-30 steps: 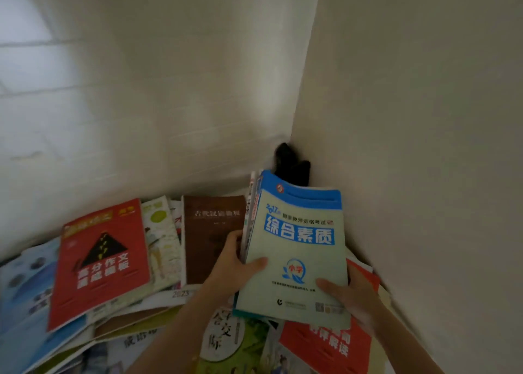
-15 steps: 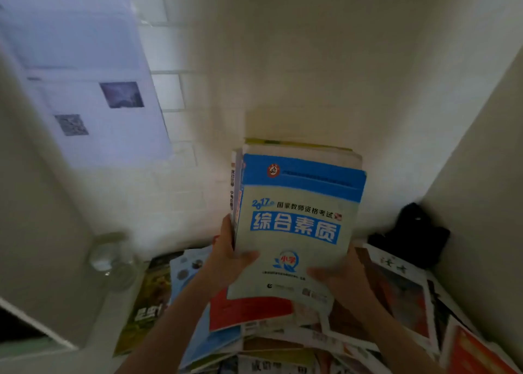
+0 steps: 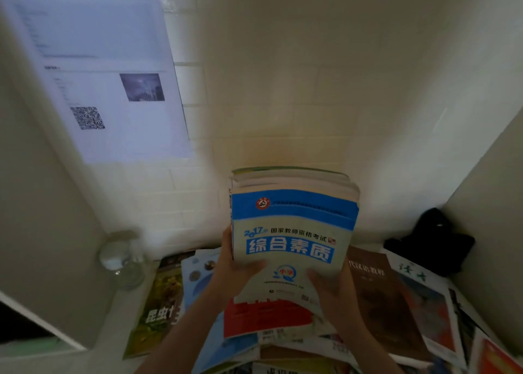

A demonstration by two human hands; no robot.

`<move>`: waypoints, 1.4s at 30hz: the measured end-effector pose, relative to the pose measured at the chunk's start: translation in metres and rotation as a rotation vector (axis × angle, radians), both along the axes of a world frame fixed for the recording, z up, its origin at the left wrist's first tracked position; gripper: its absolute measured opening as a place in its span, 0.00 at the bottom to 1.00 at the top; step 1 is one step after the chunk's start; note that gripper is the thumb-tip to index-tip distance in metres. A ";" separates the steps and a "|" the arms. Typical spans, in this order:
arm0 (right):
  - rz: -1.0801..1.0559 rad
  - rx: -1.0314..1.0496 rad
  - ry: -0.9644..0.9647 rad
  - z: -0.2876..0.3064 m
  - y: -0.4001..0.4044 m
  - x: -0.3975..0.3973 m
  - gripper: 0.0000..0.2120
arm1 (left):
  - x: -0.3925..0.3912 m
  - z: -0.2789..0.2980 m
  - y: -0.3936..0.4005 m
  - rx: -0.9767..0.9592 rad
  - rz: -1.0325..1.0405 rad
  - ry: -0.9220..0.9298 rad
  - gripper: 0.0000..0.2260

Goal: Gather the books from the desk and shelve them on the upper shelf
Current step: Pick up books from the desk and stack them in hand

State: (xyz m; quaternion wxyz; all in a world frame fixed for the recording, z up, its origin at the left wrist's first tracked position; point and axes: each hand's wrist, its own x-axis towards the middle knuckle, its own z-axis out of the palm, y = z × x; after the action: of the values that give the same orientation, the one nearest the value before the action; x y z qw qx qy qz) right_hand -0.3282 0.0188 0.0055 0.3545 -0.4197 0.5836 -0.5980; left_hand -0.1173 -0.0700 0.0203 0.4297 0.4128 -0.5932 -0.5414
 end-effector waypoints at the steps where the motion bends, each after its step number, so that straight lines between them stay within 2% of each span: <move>1: -0.012 0.015 0.011 -0.001 0.001 -0.001 0.24 | -0.001 -0.001 0.000 0.003 -0.004 -0.005 0.37; 5: 0.045 0.075 0.062 -0.006 0.003 -0.008 0.27 | 0.003 -0.004 0.001 0.045 -0.006 -0.067 0.40; 11: 0.002 0.057 0.101 -0.001 0.006 -0.003 0.28 | -0.006 -0.006 0.014 0.093 0.117 0.010 0.28; 15: 0.055 0.020 0.141 0.022 0.011 0.007 0.28 | 0.018 0.023 0.033 0.101 0.144 0.040 0.27; 19: 0.138 -0.097 0.209 0.067 0.021 0.049 0.24 | 0.071 0.075 0.068 -0.031 0.259 0.049 0.27; 25: 0.502 -0.264 0.220 0.148 0.041 0.139 0.22 | 0.174 0.162 0.155 -0.295 0.563 -0.032 0.27; 33: 0.711 -0.628 0.228 0.290 0.066 0.236 0.27 | 0.249 0.302 0.255 -0.635 0.876 -0.044 0.26; 37: 0.739 -0.818 0.226 0.374 0.057 0.272 0.27 | 0.277 0.383 0.258 -0.784 0.931 -0.023 0.21; 42: 0.738 -0.947 0.303 0.489 0.003 0.316 0.27 | 0.319 0.471 0.213 -0.887 0.927 0.052 0.18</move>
State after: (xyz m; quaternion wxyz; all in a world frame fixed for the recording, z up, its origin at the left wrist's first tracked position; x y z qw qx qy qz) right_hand -0.0119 0.0215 0.4943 0.2262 -0.7859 0.1150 -0.5639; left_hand 0.2016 0.1429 0.4915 0.7634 0.3960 -0.5102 -0.0124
